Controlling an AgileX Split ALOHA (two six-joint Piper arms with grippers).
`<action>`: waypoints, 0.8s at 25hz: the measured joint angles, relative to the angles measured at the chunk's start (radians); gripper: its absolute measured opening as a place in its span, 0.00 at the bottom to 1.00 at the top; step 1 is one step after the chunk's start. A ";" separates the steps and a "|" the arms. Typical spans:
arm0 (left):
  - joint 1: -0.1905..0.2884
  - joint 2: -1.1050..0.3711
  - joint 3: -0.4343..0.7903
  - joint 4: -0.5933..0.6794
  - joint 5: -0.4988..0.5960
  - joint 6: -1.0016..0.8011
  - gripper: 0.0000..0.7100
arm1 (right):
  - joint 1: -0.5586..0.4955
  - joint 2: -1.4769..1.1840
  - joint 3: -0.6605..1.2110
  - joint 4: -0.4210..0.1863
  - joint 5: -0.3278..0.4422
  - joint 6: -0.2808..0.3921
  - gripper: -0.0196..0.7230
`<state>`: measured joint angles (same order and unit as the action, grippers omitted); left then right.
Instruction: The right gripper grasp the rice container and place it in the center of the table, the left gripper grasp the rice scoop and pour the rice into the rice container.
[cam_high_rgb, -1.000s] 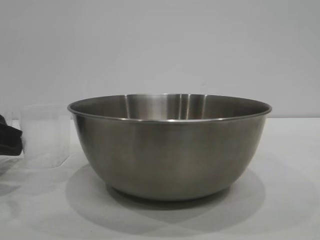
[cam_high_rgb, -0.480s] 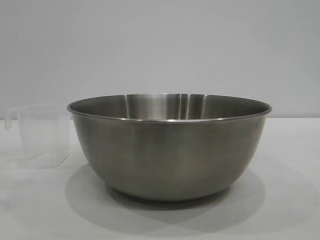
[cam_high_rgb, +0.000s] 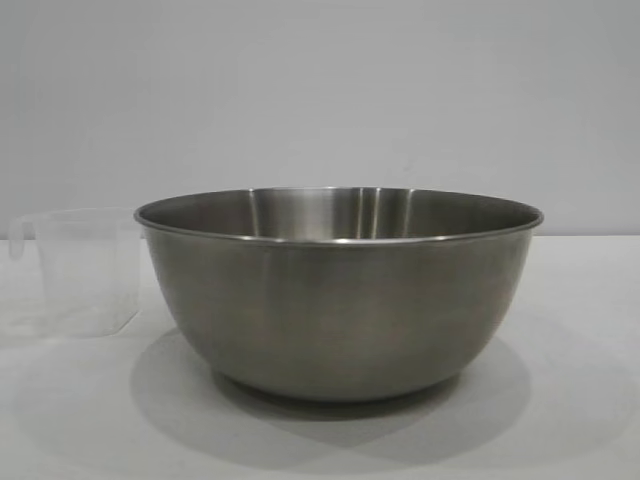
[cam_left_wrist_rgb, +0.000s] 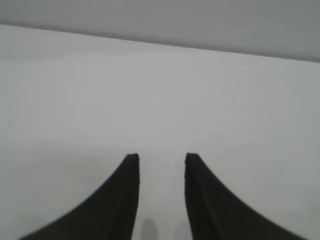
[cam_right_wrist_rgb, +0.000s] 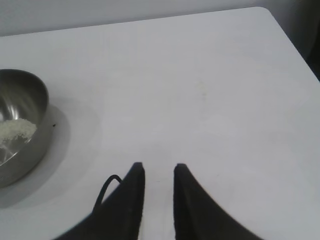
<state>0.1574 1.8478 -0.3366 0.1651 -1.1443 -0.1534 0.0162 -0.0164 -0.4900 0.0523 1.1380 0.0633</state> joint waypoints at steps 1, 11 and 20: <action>0.004 -0.012 -0.009 0.017 0.004 0.000 0.26 | 0.000 0.000 0.000 0.000 0.000 0.000 0.22; 0.006 -0.586 -0.049 0.191 0.476 -0.076 0.26 | 0.000 0.000 0.000 0.001 0.000 0.000 0.22; -0.023 -1.075 -0.045 0.718 0.860 -0.690 0.26 | 0.000 0.000 0.000 0.001 0.000 0.000 0.22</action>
<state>0.1343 0.7732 -0.3821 0.8831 -0.2841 -0.8437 0.0162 -0.0164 -0.4900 0.0530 1.1380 0.0633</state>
